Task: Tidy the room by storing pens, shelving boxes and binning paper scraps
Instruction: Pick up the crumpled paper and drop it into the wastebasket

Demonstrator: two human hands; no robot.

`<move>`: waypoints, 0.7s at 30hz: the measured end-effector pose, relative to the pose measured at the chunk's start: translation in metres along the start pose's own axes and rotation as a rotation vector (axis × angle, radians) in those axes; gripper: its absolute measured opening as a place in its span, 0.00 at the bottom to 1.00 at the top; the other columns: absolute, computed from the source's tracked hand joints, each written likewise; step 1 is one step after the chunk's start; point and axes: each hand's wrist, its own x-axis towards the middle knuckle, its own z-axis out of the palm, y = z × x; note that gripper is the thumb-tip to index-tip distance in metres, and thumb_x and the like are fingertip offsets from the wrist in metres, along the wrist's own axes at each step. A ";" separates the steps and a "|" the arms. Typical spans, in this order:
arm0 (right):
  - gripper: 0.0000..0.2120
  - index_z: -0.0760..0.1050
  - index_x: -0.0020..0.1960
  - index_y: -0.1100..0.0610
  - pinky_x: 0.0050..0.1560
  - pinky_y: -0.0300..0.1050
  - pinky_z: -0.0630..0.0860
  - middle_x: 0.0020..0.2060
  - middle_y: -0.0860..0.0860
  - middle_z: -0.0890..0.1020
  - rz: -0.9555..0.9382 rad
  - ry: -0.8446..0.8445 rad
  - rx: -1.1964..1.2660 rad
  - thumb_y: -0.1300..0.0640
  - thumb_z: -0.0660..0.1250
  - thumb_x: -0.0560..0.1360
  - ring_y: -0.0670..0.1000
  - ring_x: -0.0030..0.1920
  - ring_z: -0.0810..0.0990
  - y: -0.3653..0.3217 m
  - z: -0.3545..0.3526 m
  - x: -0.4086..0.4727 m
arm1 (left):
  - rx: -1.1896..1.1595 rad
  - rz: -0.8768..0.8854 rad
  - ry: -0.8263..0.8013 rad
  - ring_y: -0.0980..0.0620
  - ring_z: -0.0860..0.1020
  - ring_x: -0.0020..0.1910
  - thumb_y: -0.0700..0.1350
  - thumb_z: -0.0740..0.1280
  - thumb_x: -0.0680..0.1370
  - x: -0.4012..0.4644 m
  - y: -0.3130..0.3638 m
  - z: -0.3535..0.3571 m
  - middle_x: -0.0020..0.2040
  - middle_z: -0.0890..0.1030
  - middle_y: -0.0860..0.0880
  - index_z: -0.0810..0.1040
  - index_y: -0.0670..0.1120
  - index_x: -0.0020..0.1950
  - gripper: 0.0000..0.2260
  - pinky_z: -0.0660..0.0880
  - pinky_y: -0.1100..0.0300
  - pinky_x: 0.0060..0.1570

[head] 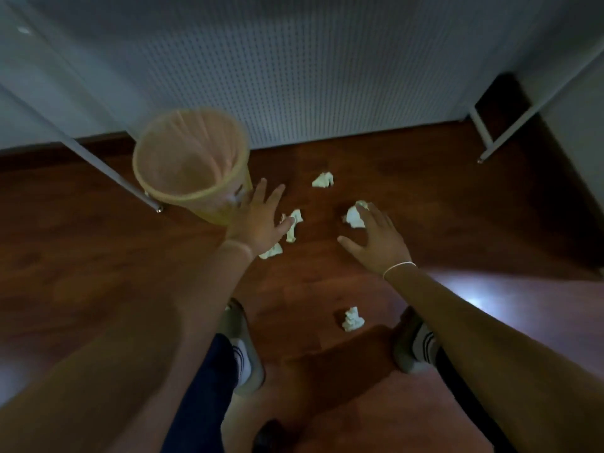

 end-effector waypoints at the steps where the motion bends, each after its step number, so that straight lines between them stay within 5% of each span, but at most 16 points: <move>1: 0.38 0.54 0.75 0.50 0.73 0.57 0.59 0.76 0.52 0.57 0.018 -0.026 -0.002 0.39 0.64 0.71 0.57 0.76 0.55 0.006 0.015 -0.002 | -0.009 -0.007 -0.014 0.41 0.55 0.77 0.60 0.58 0.77 0.002 -0.004 0.013 0.79 0.53 0.44 0.52 0.52 0.77 0.32 0.57 0.45 0.73; 11: 0.39 0.50 0.76 0.46 0.70 0.59 0.63 0.77 0.52 0.50 0.280 -0.416 0.051 0.47 0.68 0.72 0.60 0.76 0.53 0.078 0.160 -0.020 | 0.005 -0.090 -0.249 0.37 0.58 0.74 0.58 0.61 0.77 0.026 -0.052 0.145 0.78 0.55 0.42 0.55 0.52 0.77 0.31 0.62 0.43 0.69; 21: 0.35 0.59 0.73 0.48 0.70 0.57 0.65 0.74 0.56 0.56 0.564 -0.408 0.189 0.62 0.68 0.70 0.63 0.72 0.57 0.119 0.234 -0.003 | 0.056 -0.126 -0.338 0.38 0.53 0.76 0.53 0.63 0.78 0.076 -0.083 0.224 0.79 0.50 0.42 0.54 0.52 0.77 0.31 0.59 0.44 0.71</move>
